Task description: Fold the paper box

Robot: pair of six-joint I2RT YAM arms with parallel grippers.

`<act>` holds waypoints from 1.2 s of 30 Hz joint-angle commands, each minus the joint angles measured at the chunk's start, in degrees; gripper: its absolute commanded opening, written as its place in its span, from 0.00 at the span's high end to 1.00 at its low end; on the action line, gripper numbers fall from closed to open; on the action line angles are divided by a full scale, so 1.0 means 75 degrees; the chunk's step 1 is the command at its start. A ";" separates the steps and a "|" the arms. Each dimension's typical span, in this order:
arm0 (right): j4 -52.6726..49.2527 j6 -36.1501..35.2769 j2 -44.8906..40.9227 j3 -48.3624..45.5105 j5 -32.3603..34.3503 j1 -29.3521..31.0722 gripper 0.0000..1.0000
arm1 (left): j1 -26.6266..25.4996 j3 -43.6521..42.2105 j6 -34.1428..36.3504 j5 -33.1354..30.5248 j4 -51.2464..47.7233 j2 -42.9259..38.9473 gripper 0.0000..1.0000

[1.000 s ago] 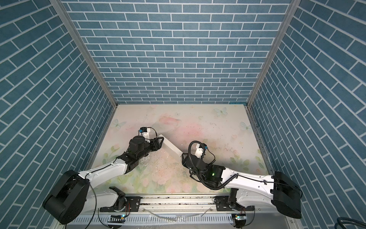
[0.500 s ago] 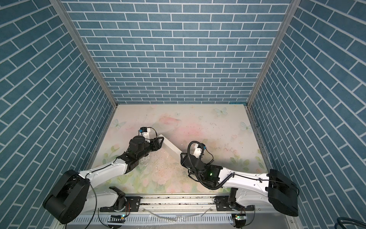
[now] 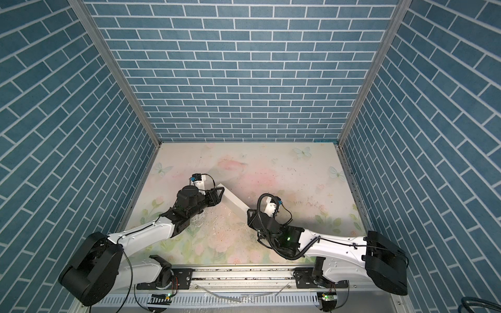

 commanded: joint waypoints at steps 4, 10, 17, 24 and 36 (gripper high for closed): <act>0.0184 0.0299 0.0257 -0.0270 0.0055 0.0048 0.72 | -0.0056 -0.0241 0.0151 -0.0051 -0.0669 0.0122 0.39; 0.0293 0.0356 0.0283 -0.0375 0.0134 0.0075 0.74 | -0.0076 -0.0284 0.0155 -0.0101 -0.0615 0.0207 0.39; 0.0741 0.0358 0.0212 -0.0712 0.0356 0.0083 0.75 | -0.0104 -0.0336 0.0149 -0.0137 -0.0621 0.0270 0.40; 0.0355 -0.0041 -0.0462 -0.0792 0.0401 -0.0251 0.71 | -0.0267 -0.0337 0.0099 -0.0293 -0.0980 -0.0070 0.41; -0.1271 -0.1173 -0.1196 0.0124 -0.0818 -0.1447 0.66 | -0.0537 -0.0359 -0.0115 -0.0696 -0.2393 -0.1700 0.36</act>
